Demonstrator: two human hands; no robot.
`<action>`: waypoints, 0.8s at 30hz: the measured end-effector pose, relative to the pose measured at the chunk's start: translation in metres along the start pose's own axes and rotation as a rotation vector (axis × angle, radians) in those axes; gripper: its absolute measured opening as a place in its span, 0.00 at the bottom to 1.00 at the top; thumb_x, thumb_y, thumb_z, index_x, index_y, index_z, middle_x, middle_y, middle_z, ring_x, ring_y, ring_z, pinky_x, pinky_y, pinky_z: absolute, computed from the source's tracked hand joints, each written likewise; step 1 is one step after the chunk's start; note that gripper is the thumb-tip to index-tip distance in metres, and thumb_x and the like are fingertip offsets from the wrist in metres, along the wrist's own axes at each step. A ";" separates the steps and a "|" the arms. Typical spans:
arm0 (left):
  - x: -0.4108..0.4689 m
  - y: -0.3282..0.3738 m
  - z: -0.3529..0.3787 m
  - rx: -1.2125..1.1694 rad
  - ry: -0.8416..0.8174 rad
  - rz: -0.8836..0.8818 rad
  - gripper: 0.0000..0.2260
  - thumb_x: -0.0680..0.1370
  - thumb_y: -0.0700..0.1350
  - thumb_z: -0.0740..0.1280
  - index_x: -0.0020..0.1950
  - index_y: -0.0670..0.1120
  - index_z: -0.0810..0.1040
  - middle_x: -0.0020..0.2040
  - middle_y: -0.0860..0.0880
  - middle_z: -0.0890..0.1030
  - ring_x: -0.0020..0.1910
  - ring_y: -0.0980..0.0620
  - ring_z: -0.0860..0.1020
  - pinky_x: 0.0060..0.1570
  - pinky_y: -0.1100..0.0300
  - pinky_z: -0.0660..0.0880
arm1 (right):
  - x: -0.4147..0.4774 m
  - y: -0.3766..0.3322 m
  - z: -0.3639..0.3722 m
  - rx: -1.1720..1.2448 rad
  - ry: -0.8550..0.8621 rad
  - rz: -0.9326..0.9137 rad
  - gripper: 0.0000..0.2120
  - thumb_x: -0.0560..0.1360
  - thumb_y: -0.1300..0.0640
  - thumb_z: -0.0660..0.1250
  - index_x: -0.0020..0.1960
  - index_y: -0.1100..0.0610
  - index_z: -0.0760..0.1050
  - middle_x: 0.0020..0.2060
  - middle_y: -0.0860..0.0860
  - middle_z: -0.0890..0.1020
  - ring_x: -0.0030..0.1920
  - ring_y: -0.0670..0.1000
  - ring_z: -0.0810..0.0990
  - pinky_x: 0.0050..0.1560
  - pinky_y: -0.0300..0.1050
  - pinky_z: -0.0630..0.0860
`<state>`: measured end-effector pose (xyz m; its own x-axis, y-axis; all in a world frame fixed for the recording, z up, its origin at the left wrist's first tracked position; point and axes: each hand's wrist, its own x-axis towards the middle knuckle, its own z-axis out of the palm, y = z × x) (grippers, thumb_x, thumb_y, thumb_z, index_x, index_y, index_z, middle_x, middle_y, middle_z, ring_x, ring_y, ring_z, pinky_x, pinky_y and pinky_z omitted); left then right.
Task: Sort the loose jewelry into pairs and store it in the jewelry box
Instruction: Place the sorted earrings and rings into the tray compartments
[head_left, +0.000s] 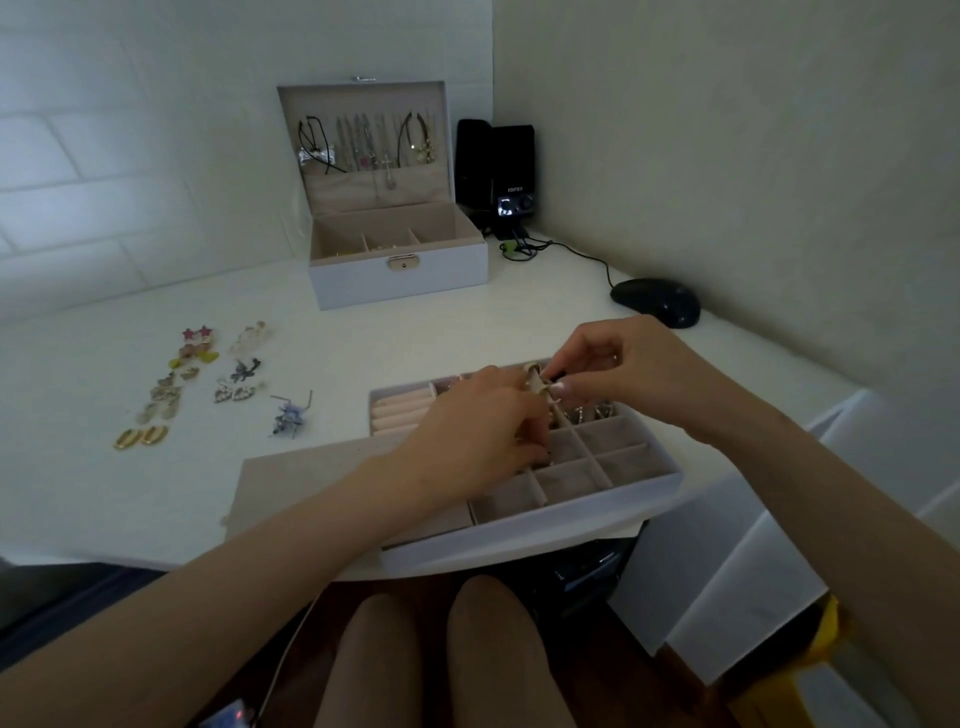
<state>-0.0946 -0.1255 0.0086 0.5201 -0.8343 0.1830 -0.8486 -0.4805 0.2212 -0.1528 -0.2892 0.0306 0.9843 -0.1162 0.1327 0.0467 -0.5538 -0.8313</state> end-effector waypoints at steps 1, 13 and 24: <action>-0.001 -0.001 -0.001 0.010 -0.009 0.000 0.07 0.74 0.51 0.68 0.47 0.51 0.81 0.46 0.53 0.72 0.50 0.54 0.69 0.44 0.61 0.65 | -0.001 0.000 0.000 0.004 -0.007 0.000 0.05 0.69 0.65 0.73 0.43 0.57 0.82 0.39 0.53 0.85 0.38 0.49 0.84 0.42 0.36 0.80; -0.007 -0.024 -0.017 -0.032 0.120 -0.135 0.06 0.77 0.49 0.64 0.48 0.48 0.79 0.43 0.53 0.73 0.43 0.55 0.71 0.45 0.59 0.71 | -0.009 -0.004 0.004 0.085 -0.257 0.011 0.07 0.68 0.69 0.72 0.43 0.59 0.81 0.40 0.56 0.85 0.44 0.54 0.84 0.50 0.41 0.80; -0.012 -0.034 -0.013 -0.057 0.158 -0.124 0.05 0.76 0.49 0.65 0.47 0.49 0.79 0.43 0.54 0.74 0.42 0.54 0.74 0.44 0.58 0.73 | -0.011 0.003 0.012 -0.209 -0.198 -0.021 0.12 0.65 0.66 0.76 0.36 0.50 0.80 0.31 0.41 0.80 0.32 0.37 0.76 0.35 0.28 0.71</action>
<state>-0.0709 -0.0963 0.0112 0.6324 -0.7151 0.2977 -0.7729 -0.5568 0.3044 -0.1617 -0.2798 0.0203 0.9985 0.0495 0.0237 0.0520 -0.7146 -0.6976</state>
